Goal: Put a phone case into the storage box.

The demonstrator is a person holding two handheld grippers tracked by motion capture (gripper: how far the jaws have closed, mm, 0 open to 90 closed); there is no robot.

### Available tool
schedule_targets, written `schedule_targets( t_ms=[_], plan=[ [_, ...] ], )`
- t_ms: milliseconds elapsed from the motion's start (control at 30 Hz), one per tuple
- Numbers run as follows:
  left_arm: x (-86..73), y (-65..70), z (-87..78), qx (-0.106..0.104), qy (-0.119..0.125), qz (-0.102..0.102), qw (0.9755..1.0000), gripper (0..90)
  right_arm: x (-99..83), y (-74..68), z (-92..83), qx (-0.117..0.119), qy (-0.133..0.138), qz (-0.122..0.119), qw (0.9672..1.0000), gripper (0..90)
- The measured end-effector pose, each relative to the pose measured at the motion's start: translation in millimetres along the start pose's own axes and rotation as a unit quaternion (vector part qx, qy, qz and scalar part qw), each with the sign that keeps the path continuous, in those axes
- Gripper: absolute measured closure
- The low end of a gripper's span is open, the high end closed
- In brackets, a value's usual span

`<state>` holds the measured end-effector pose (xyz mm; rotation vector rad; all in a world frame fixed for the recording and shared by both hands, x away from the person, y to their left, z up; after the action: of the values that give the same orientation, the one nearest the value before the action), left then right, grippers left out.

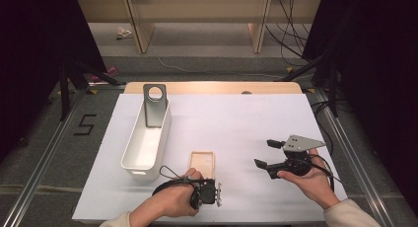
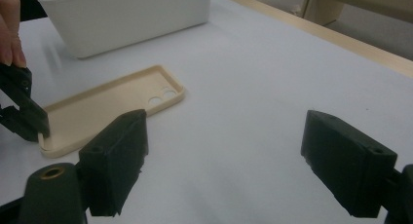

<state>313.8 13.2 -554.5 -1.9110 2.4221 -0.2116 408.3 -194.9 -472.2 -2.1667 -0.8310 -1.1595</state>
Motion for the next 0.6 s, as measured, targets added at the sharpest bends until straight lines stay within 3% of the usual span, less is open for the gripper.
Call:
schedule_targets(
  t_ms=[333, 600],
  plan=[
    [-0.4, 0.5, -0.5, 0.002, 0.002, -0.009, 1.0000, 85.0, 0.1, 0.2, -0.6, -0.001, 0.000, 0.000, 1.0000, 18.1],
    [2.9, -2.0, -6.0, 0.020, 0.011, -0.010, 0.9997, 86.0, 0.1, 0.3, -0.3, -0.001, -0.001, -0.001, 1.0000, 18.1]
  ],
)
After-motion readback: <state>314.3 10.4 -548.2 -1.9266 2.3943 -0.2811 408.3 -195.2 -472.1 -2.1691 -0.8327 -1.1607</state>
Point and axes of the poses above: each handheld gripper's, and its own axes: z roughly forward along the jaws, x roughly out of its top, y roughly to its right, the point moved 10 cm from there along z, roughly forward along the jaws, and after that the axes turned 11 degrees about z, right-handed, at the moved point
